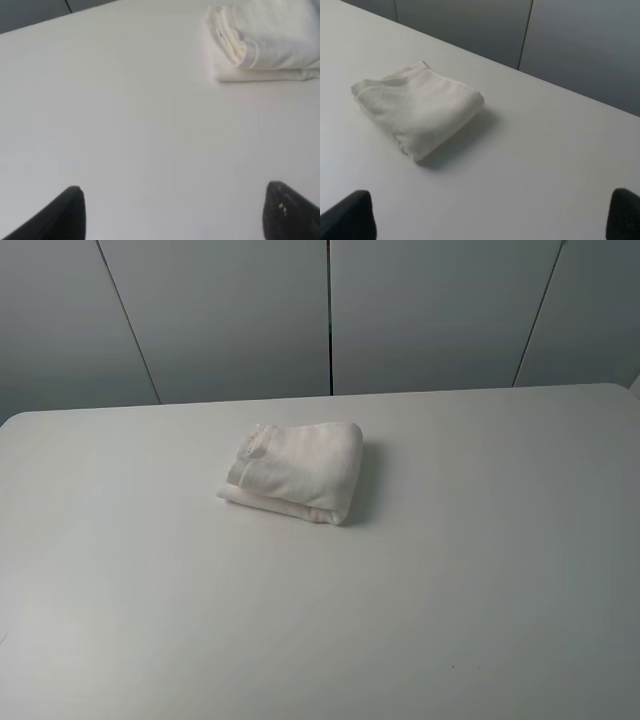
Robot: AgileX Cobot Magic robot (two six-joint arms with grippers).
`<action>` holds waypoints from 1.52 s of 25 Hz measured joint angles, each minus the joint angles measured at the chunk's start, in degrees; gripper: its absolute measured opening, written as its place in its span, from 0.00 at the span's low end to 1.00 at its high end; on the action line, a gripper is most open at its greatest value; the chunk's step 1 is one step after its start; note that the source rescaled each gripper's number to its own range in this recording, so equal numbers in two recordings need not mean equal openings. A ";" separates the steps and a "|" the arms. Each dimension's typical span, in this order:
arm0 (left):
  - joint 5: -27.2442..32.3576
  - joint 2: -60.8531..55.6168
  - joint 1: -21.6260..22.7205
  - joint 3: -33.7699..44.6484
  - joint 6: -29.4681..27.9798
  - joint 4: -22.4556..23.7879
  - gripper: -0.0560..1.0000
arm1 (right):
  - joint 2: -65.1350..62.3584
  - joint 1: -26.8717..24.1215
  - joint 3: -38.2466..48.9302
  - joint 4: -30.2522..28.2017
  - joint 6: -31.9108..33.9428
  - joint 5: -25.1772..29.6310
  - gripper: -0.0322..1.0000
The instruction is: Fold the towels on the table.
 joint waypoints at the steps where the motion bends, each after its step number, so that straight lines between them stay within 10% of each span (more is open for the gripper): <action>1: 0.11 -1.39 0.00 1.39 -0.46 0.00 0.92 | -1.39 0.00 0.24 -0.12 0.00 1.26 1.00; 17: -4.45 -21.04 0.00 18.31 -1.09 -1.47 0.92 | -20.29 0.00 11.27 -1.63 0.93 8.49 1.00; 38: -5.56 -25.22 0.00 19.22 0.33 -3.15 0.92 | -25.16 0.00 15.20 1.48 1.40 10.16 1.00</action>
